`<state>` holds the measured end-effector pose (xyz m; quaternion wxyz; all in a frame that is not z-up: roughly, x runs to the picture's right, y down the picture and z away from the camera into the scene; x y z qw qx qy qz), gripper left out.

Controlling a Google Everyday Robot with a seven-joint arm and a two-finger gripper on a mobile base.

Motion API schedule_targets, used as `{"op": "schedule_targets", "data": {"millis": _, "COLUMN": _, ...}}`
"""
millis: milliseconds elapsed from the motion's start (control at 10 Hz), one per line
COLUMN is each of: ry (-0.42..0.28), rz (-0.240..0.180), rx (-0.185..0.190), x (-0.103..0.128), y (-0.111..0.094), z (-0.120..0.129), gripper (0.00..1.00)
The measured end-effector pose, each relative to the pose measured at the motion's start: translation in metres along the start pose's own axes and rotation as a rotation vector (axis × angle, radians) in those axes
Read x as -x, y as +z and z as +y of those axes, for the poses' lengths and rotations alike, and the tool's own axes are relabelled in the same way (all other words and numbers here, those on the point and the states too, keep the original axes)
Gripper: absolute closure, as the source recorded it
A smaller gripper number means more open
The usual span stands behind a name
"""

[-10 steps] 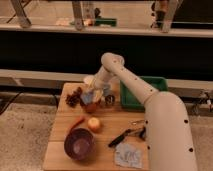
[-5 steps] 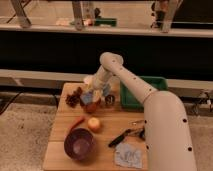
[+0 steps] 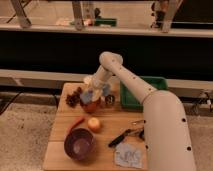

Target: Place sponge in red bowl

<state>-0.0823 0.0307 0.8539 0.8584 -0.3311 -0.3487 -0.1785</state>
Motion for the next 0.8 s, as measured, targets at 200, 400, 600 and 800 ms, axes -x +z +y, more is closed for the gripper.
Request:
{"op": "schedule_targets", "data": {"millis": 200, "ry": -0.002, "rz": 0.004, "rx": 0.006, "x": 0.0003, "y": -0.0001, "z": -0.0001, "gripper": 0.20}}
{"op": "schedule_targets", "data": {"millis": 400, "ry": 0.001, "rz": 0.009, "rx": 0.012, "x": -0.0001, "y": 0.0003, "z": 0.0001, "gripper": 0.20}}
{"op": "schedule_targets", "data": {"millis": 600, "ry": 0.004, "rz": 0.013, "rx": 0.015, "x": -0.0006, "y": -0.0003, "z": 0.0002, "gripper": 0.20}}
{"op": "schedule_targets", "data": {"millis": 800, "ry": 0.009, "rz": 0.019, "rx": 0.019, "x": -0.0015, "y": -0.0014, "z": 0.0001, "gripper": 0.20}}
